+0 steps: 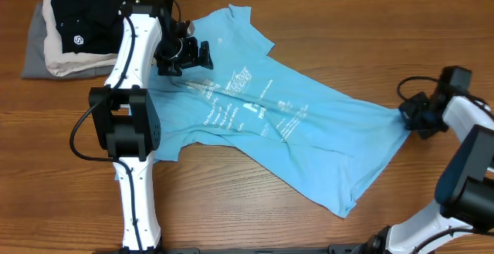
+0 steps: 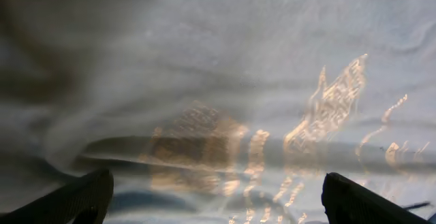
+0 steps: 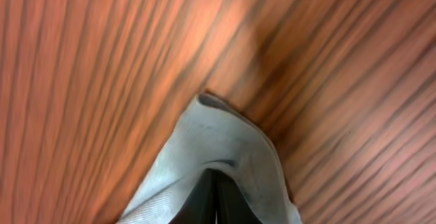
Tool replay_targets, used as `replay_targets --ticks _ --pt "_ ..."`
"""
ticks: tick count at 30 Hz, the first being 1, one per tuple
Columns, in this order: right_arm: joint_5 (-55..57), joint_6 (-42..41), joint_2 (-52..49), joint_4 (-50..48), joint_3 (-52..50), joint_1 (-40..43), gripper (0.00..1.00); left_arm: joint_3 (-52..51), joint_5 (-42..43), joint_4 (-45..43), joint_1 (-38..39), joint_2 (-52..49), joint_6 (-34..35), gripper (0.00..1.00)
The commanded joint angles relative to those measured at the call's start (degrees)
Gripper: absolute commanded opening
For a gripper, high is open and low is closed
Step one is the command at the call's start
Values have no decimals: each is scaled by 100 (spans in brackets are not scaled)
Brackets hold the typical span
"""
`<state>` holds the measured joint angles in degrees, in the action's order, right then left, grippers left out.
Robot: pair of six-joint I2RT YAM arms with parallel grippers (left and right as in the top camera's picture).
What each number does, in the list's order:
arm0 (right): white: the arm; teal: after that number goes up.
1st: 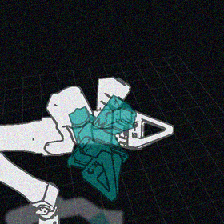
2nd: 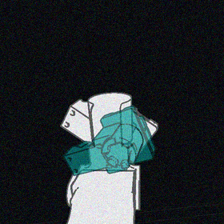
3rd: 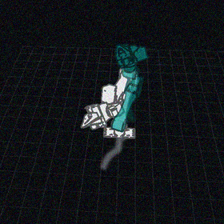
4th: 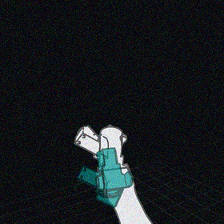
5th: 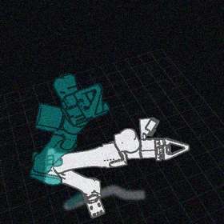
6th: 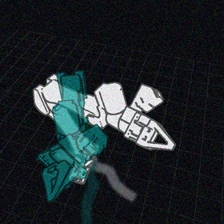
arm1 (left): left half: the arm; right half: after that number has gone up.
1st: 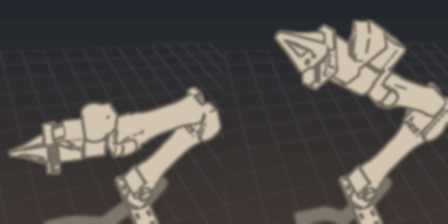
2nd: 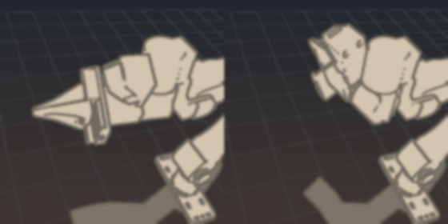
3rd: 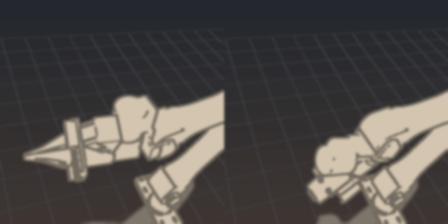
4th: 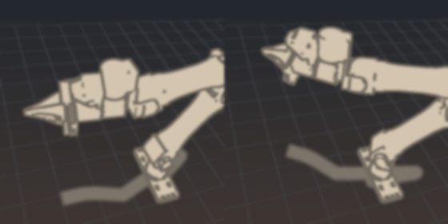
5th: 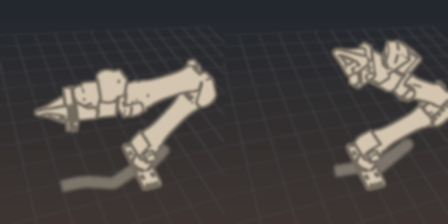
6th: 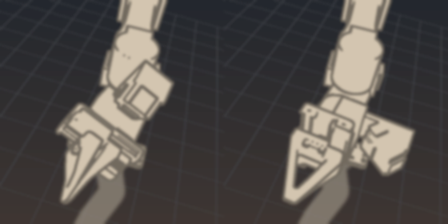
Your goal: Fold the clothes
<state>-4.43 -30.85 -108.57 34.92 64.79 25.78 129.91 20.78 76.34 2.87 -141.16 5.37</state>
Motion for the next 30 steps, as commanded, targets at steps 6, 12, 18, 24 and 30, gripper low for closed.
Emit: replay_targets --ticks 6,12,18,24,30 --pt "319 745 -632 1141 1775 483 4 125 94 -9 74 72 -153 100" --pt "232 866 -621 2603 3832 483 4 125 136 -136 254 72 -157 100" --pt "-1172 1353 -621 4444 4736 179 4 125 133 -330 452 72 -155 100" --pt "-717 1329 -623 4621 3512 -713 4 125 122 -540 623 72 -157 100" --pt "-785 1110 -623 4044 2312 -1137 4 125 -2 -503 654 72 -157 100"
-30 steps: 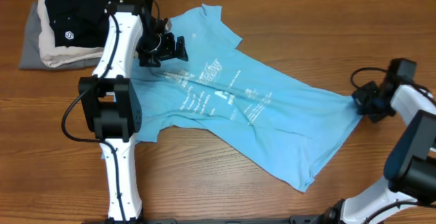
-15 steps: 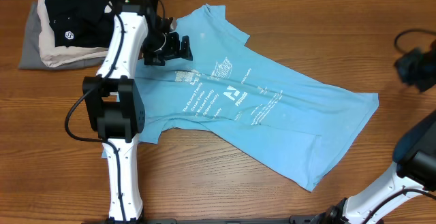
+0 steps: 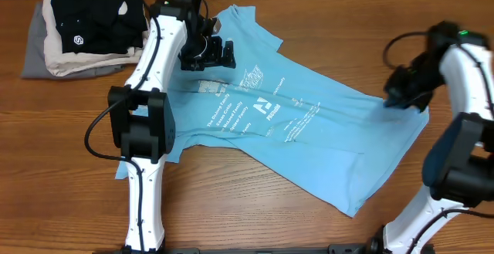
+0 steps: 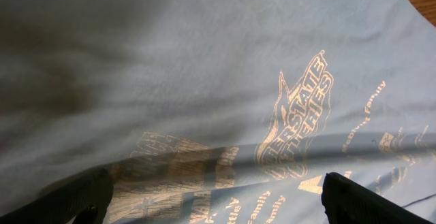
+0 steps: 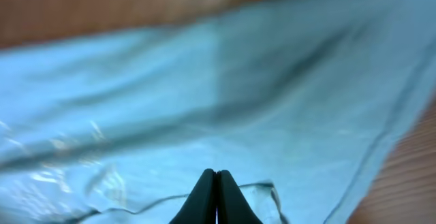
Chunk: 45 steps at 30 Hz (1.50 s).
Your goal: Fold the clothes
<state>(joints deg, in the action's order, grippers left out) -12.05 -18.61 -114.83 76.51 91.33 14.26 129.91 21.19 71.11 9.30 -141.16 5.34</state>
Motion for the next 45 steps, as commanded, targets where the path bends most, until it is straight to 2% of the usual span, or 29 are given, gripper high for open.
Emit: replay_targets --ticks 1,13,29,32,35,40,43,45 --pt "-50 -114 2 -205 -505 -9 4 125 -85 22 11 72 -155 100" --pt "-48 -417 2 -1733 -2260 293 4 125 -127 17 11 70 -155 100" --pt "-48 -409 -361 -3331 -2240 1657 4 122 -125 44 11 72 -153 100" --pt "-70 -393 -767 -3495 -1777 1847 4 125 -55 94 13 72 -151 100" --pt "-146 -382 -1314 -3305 -850 1947 4 122 -11 127 28 70 -105 100" --pt "-409 -177 -2205 -2092 1519 1917 4 122 11 131 116 72 -107 100" --pt "-361 -109 -2291 -1429 2662 1845 4 125 2 125 216 72 -109 100" --pt "-350 -109 -2286 -872 3432 1843 8 125 -4 133 264 72 -109 100"
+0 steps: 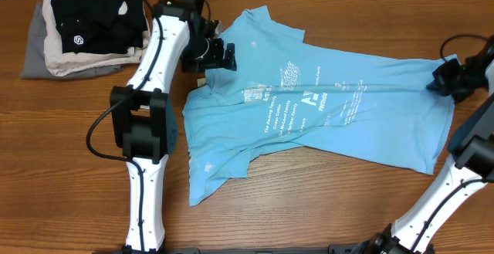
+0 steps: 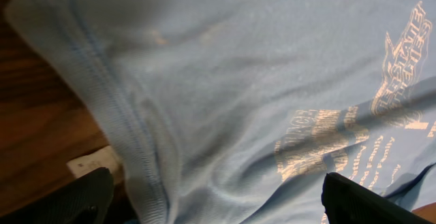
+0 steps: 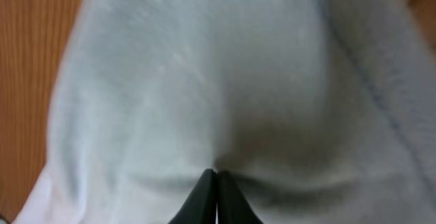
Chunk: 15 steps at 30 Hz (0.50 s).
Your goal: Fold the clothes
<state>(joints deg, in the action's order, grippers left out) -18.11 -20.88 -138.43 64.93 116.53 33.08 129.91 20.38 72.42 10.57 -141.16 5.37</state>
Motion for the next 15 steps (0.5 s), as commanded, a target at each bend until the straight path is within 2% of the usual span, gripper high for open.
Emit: replay_targets --ticks 1,2,4,6,11,15 --pt "256 120 74 664 1368 -37 15 127 59 22 149 72 -109 100" --pt "256 120 76 1008 1766 -37 26 142 26 68 155 72 -103 100" --pt "258 142 79 1674 2527 -4 65 210 -98 225 146 72 76 100" --pt "260 140 83 2398 3379 11 99 385 -356 442 103 74 264 100" --pt "634 188 120 3215 4671 -9 100 1123 -798 964 -35 107 369 100" --pt "555 120 610 3215 4621 -101 100 1899 -1043 1561 -212 181 601 100"
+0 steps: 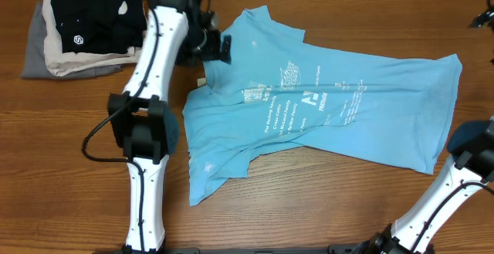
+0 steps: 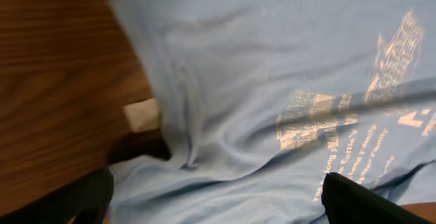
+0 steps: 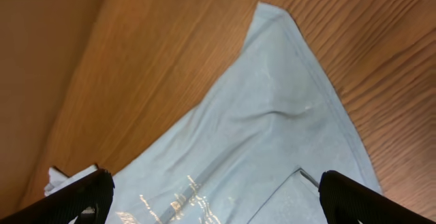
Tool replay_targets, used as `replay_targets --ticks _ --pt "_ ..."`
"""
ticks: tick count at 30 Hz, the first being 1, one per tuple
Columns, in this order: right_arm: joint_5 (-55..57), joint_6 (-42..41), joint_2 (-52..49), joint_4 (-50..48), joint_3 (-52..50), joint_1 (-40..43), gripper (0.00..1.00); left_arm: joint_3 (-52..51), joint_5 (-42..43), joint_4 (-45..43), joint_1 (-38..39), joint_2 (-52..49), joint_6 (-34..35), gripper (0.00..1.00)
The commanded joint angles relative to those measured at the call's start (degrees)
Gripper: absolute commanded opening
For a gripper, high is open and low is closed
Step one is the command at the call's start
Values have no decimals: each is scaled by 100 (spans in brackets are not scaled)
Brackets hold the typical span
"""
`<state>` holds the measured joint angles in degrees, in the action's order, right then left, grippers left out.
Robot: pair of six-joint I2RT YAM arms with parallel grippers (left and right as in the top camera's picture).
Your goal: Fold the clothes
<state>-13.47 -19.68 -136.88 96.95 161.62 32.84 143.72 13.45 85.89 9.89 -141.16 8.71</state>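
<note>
A light blue T-shirt (image 1: pixel 332 103) with pale print lies spread across the table, collar at the far left, hem at the right. My left gripper (image 1: pixel 216 45) hovers open just over its collar and shoulder. In the left wrist view the shirt (image 2: pixel 272 60) fills the frame between the wide-apart fingers of the left gripper (image 2: pixel 218 203). My right gripper (image 1: pixel 486 15) is at the far right edge, clear of the cloth. In its view the right gripper (image 3: pixel 214 197) is open high above the shirt's hem corner (image 3: pixel 272 26).
A stack of folded clothes (image 1: pixel 77 22), black on beige on grey, sits at the far left corner. A small white tag (image 2: pixel 142 115) lies on the wood beside the shirt's shoulder. Bare wooden table (image 1: pixel 309 200) runs along the front.
My right gripper has opened and let go of the hem, and now sits higher and farther back at the right edge. The left gripper has shifted slightly back. The shirt lies as before.
The shirt first lay diagonally, my right gripper shut on its hem corner and my left open over the chest. A second later the hem was farther back. Then the shirt lay stretched across the table. Now the hem is let go.
</note>
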Motion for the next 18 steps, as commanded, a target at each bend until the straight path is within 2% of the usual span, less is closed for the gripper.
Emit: replay_targets --ticks 1,5,11,14,18 --pt "96 2 566 13 57 -111 100 684 -372 398 -192 186 315 100" --pt "229 66 1344 13 -697 -262 100 1246 -358 1095 -461 221 326 100" --pt "984 63 2728 11 -2924 -262 100 1121 208 1095 -734 745 299 100" --pt "1259 63 3139 4 -4186 -254 100 619 212 1095 -680 1193 155 100" --pt "1377 188 3158 -330 -5211 -190 100 -549 225 1093 -474 1934 -85 100"
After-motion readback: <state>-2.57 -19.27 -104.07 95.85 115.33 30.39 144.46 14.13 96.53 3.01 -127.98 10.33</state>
